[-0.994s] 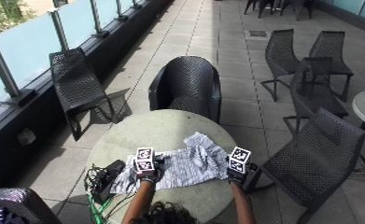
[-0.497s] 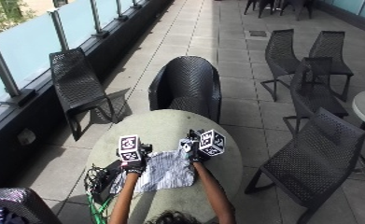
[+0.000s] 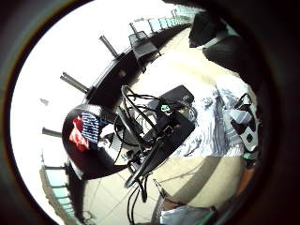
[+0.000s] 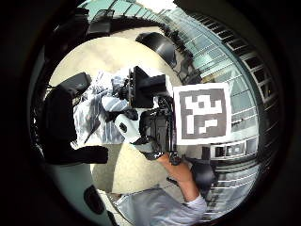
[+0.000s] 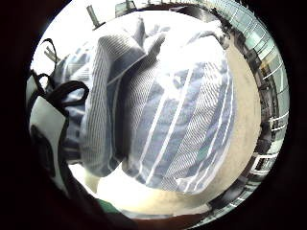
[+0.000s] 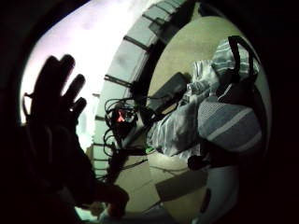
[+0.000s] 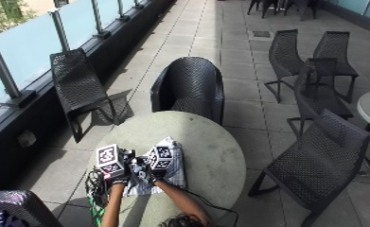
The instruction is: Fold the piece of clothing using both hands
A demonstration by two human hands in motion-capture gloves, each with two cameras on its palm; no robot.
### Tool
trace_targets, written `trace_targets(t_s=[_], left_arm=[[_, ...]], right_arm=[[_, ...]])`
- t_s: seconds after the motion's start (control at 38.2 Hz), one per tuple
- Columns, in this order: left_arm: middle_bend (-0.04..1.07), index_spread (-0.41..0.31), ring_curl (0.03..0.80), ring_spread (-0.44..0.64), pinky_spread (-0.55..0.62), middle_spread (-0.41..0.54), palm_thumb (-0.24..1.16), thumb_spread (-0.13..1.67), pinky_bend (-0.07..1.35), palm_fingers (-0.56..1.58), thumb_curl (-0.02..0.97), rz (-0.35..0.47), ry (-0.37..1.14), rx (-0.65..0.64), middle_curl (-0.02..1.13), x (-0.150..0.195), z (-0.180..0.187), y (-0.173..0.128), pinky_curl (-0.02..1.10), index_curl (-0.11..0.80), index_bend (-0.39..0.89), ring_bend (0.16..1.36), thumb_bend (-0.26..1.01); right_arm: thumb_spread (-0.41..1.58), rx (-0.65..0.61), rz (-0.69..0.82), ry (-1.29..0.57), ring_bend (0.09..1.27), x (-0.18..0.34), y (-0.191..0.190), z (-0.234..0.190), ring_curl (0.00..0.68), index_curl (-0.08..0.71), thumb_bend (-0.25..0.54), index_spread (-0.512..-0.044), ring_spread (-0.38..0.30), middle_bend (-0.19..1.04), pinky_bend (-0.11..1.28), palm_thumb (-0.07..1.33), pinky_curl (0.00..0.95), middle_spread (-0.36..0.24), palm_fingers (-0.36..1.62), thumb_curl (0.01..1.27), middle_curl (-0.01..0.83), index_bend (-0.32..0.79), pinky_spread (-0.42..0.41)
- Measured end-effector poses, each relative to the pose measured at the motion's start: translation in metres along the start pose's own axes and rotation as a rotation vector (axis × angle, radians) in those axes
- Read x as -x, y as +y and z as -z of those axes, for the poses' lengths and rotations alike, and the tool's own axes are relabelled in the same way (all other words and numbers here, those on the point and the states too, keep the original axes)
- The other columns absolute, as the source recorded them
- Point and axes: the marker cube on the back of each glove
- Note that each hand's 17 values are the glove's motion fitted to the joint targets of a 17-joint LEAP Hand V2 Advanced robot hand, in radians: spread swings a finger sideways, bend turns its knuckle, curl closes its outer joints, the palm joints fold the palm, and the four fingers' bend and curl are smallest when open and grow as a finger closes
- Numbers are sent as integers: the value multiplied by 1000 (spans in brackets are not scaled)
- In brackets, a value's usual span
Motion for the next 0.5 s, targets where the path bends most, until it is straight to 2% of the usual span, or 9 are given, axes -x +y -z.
trace_targets(t_s=[0.08,0.16,0.24,0.26,0.31,0.37,0.39,0.44,0.5], left_arm=[[164,-111,339,96,275,-65,622,1529,476,457,296,3,0,22,337,7,-19,-5,382,352,148,547,72],[164,-111,338,97,276,-65,634,1528,477,457,303,7,-8,33,337,10,-31,-8,381,352,148,549,76],[167,-111,338,99,276,-64,640,1527,480,454,307,-2,-6,37,337,8,-34,-7,380,351,145,549,77],[168,-111,338,99,276,-64,642,1526,481,452,308,-6,-4,37,337,7,-35,-7,380,349,142,551,77],[168,-107,336,99,276,-66,647,1523,485,448,312,-16,3,44,337,3,-40,-7,381,349,146,544,78],[169,-106,336,100,282,-66,648,1520,482,446,315,-33,10,57,338,-3,-47,-8,378,349,148,545,76],[170,-106,336,100,282,-66,649,1519,478,445,316,-46,13,63,338,-8,-49,-7,376,349,149,545,76],[172,-106,335,103,284,-67,650,1517,478,443,319,-79,8,72,338,-18,-50,-3,376,347,143,547,75],[172,-105,335,105,285,-67,643,1511,479,442,319,-111,-12,79,339,-26,-52,1,374,345,141,548,69]], right_arm=[[834,20,23,55,926,-2,-1,-16,530,370,-22,-276,-225,560,808,1014,502,-197,1280,471,580,159,-263],[828,-33,169,25,926,2,-7,-18,531,374,-24,-277,-226,560,802,1011,501,-197,1280,479,583,157,-262],[819,5,270,27,917,-6,-2,-13,525,369,-40,-280,-223,566,790,983,494,-201,1253,482,584,131,-269],[881,34,279,55,882,-13,2,-8,512,352,-82,-282,-226,543,799,894,493,-205,1146,454,573,75,-264],[966,100,253,185,810,-36,15,7,496,316,-161,-283,-203,397,836,666,502,-181,771,385,528,-6,-207],[1027,148,192,407,709,-68,26,29,504,356,-142,-294,-143,347,793,546,523,-148,443,348,525,101,-109],[1048,156,166,519,686,-86,29,39,505,362,-123,-296,-127,353,782,512,528,-141,418,337,523,118,-83],[1088,123,154,680,530,-120,28,53,448,378,-107,-322,-76,355,655,427,479,-137,270,310,506,219,10],[1121,45,141,776,443,-156,23,64,402,370,-85,-340,-43,330,600,372,443,-134,224,291,484,231,60]])
